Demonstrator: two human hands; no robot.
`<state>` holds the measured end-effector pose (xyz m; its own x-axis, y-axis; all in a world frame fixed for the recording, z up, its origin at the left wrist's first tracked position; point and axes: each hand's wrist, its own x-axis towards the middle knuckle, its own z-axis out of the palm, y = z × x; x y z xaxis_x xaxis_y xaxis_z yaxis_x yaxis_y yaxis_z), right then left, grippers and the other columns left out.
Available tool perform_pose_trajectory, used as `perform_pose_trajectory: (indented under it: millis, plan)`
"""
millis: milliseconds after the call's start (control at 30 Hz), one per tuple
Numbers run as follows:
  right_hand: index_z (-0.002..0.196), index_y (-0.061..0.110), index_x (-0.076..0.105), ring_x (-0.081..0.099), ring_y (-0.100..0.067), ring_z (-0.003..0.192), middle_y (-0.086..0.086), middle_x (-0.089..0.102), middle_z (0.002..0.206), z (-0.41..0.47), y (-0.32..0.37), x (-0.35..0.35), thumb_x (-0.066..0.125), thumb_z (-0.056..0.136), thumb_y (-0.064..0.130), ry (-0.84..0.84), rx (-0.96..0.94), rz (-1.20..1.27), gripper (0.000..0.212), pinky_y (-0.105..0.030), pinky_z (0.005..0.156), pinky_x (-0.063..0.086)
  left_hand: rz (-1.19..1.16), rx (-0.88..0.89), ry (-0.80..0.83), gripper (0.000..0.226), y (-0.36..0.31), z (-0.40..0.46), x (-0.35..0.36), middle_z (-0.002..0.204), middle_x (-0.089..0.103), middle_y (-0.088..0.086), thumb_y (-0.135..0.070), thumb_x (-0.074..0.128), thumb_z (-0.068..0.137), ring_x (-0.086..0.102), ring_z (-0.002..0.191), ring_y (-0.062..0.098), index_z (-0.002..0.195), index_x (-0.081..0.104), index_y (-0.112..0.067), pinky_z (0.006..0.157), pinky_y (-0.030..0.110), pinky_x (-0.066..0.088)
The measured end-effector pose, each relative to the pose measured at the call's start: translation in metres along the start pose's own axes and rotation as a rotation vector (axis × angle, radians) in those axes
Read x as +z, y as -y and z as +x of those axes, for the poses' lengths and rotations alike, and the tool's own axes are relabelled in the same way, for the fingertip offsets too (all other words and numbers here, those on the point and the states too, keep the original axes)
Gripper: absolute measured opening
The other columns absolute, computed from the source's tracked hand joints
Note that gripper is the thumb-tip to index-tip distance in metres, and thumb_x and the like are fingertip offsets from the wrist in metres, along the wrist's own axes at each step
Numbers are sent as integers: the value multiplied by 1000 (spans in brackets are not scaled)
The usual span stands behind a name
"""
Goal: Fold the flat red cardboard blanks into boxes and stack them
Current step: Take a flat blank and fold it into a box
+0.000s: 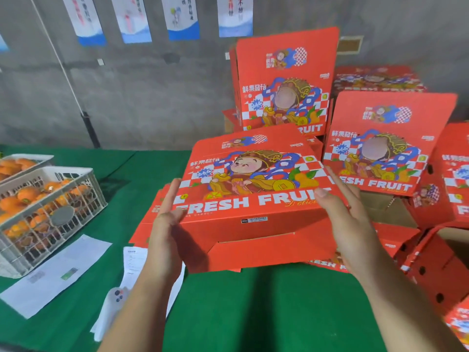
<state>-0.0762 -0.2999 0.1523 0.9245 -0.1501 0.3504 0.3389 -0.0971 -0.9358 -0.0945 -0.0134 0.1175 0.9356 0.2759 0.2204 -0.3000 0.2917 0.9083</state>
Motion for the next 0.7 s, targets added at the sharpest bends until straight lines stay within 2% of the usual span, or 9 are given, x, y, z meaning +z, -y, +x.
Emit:
perform_pose_trajectory:
  millis: [67, 167, 233, 300, 367, 467, 567, 633, 700]
  plan:
    - [146, 36, 56, 51, 8, 128, 20, 53, 132, 0, -7, -15, 63, 83, 45, -30, -45, -14, 64, -20, 110, 38, 130, -55, 53, 73, 7, 4, 4, 109, 79, -6, -42, 67, 72, 77, 99, 19, 143, 54, -54, 84, 38, 62]
    - [148, 35, 53, 50, 7, 129, 12, 53, 138, -2, -19, -44, 60, 85, 37, -84, -110, -94, 63, -16, 108, 42, 316, -212, 245, 70, 14, 7, 16, 132, 71, -15, -56, 77, 74, 67, 124, 20, 137, 48, -68, 109, 51, 47]
    - [150, 41, 50, 52, 8, 127, 19, 54, 136, -1, -26, -64, 58, 85, 33, -113, -96, -160, 66, -23, 108, 45, 449, -269, 503, 52, 16, 6, 29, 132, 69, -23, -68, 70, 84, 66, 119, 2, 133, 51, -63, 105, 40, 48]
    - [151, 45, 46, 53, -4, 133, 17, 53, 139, 3, -34, -85, 61, 90, 30, -135, -77, -215, 65, -44, 112, 45, 449, -201, 589, 43, 22, 4, 48, 132, 69, -18, -51, 67, 97, 67, 111, 1, 138, 51, -48, 96, 28, 51]
    - [151, 49, 43, 54, -15, 135, 12, 55, 144, 6, -40, -101, 66, 98, 21, -115, -76, -251, 64, -55, 112, 44, 395, -92, 572, 49, 31, 9, 67, 135, 69, -11, -29, 68, 102, 68, 111, 2, 146, 47, -36, 90, 16, 53]
    - [143, 51, 50, 64, -12, 124, 15, 66, 134, 11, -47, -114, 63, 100, 12, -114, -74, -207, 59, -50, 102, 53, 404, 79, 533, 73, 51, 25, 99, 148, 59, -2, -12, 74, 97, 58, 134, 10, 158, 36, -25, 101, 21, 52]
    - [126, 33, 64, 71, -4, 105, 16, 74, 115, 32, -66, -117, 65, 98, 13, -285, -63, -259, 35, -46, 96, 58, 716, 251, 227, 79, 77, 44, 141, 152, 35, 13, -3, 77, 90, 46, 124, -18, 159, 38, -16, 107, 10, 39]
    - [121, 26, 64, 71, -6, 101, 11, 74, 110, 48, -84, -119, 67, 96, 17, -407, -19, -291, 27, -50, 95, 58, 794, 201, 202, 77, 88, 57, 171, 135, 38, 18, 3, 67, 92, 57, 114, 5, 160, 34, -12, 105, 23, 45]
    - [133, 22, 58, 68, -15, 112, 3, 71, 122, 63, -102, -125, 66, 95, 16, -514, 7, -290, 39, -50, 104, 53, 842, 24, 418, 75, 97, 74, 195, 128, 55, 20, -1, 56, 99, 58, 117, 34, 164, 22, -14, 103, 42, 49]
